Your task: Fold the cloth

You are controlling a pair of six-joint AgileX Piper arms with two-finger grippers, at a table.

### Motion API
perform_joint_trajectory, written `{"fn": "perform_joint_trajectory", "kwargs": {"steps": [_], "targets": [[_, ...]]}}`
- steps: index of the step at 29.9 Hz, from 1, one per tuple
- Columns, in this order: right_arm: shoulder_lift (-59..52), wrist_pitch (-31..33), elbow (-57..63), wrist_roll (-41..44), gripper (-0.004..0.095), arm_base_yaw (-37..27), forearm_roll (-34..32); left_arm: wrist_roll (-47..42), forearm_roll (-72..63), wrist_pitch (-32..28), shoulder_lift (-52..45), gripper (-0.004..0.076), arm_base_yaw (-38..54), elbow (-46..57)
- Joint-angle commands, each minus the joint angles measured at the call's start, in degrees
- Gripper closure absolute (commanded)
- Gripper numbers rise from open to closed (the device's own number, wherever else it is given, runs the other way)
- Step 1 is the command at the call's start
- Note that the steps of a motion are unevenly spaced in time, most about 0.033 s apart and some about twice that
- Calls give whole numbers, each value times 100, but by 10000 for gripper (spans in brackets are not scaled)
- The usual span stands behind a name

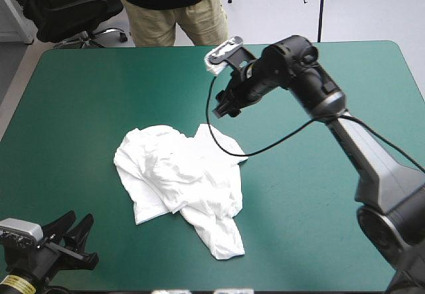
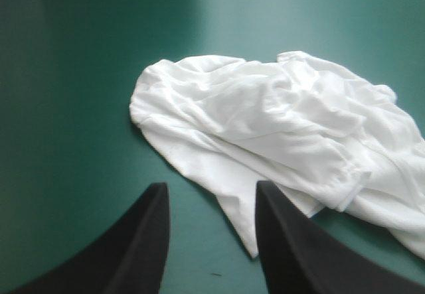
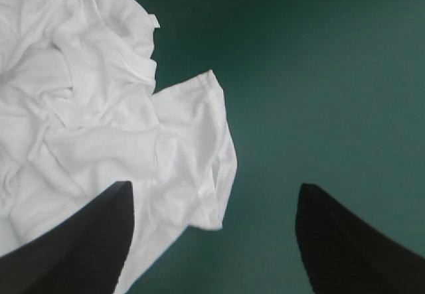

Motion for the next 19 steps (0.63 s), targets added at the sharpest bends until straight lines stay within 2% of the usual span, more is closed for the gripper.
{"fn": "perform_joint_trajectory", "kwargs": {"steps": [1, 6, 10, 13, 16, 19], "targets": [[-921, 51, 684, 1, 274, -125, 60, -568, 334, -350, 429, 420, -11, -131], [-1823, 41, 2211, 1, 274, -125, 22, -1436, 697, -323, 1502, 398, -11, -152], [-2408, 30, 2901, 86, 274, -125, 11, -1570, 938, -323, 3020, 372, -11, -654], [-2689, 30, 3036, 161, 274, -125, 11, -1669, 1502, -308, 4079, 372, -11, -1270], [-2840, -65, 3049, 161, 274, -125, 11, -2125, 2200, -263, 4987, 372, 28, -1893], [-2884, -176, 3049, 150, 274, -125, 21, -1963, 2048, -428, 5790, 372, 431, -2411]]}}
